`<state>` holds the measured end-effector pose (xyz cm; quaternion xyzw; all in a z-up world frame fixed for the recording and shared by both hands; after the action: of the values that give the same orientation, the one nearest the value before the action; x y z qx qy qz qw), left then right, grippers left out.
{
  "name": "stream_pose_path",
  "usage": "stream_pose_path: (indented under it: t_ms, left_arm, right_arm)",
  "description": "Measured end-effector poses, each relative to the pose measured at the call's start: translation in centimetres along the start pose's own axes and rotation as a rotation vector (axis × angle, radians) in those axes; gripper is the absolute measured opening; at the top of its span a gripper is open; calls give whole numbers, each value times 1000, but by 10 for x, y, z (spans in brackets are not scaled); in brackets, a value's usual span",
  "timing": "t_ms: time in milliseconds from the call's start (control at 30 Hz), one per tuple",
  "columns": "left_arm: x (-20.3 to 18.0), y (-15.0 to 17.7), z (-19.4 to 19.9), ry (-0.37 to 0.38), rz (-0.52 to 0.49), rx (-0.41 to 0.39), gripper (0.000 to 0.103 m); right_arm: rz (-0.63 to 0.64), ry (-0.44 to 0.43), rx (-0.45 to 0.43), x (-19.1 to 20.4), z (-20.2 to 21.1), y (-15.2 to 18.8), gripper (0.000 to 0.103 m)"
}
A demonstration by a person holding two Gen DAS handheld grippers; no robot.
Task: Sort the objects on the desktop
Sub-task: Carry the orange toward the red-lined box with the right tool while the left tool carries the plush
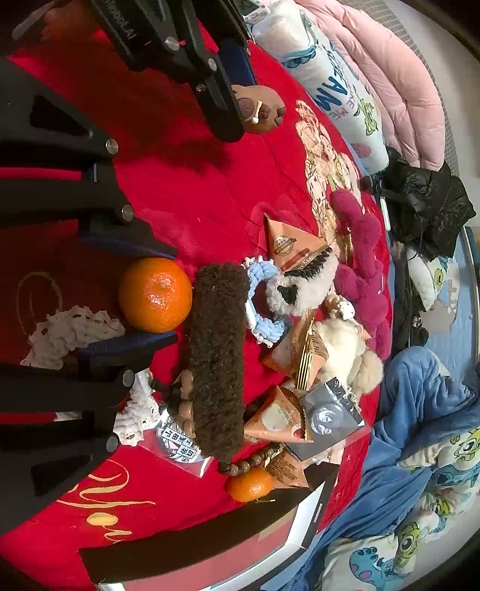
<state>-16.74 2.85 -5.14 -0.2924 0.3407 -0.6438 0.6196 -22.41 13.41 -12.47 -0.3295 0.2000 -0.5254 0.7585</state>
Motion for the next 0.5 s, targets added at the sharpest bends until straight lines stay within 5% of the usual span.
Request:
stream_pose_path:
  t_ms: [500]
  left_arm:
    - [-39,-11,1,51,16,-29,45]
  right_arm:
    - [-50,-10,-72,-19,31,-9,36]
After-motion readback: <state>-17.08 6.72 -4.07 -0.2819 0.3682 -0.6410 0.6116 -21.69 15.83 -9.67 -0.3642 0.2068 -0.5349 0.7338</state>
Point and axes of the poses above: each gripper's, at about its wrist camera, not at the fingertips, and z roughly against the way its jaws point, x to its left, y to its underside, the point moved 4 cm from there along -z, roughly the way its jaws point, and after that the axes turned 5 degrees about -x, right-handed, at the moved point
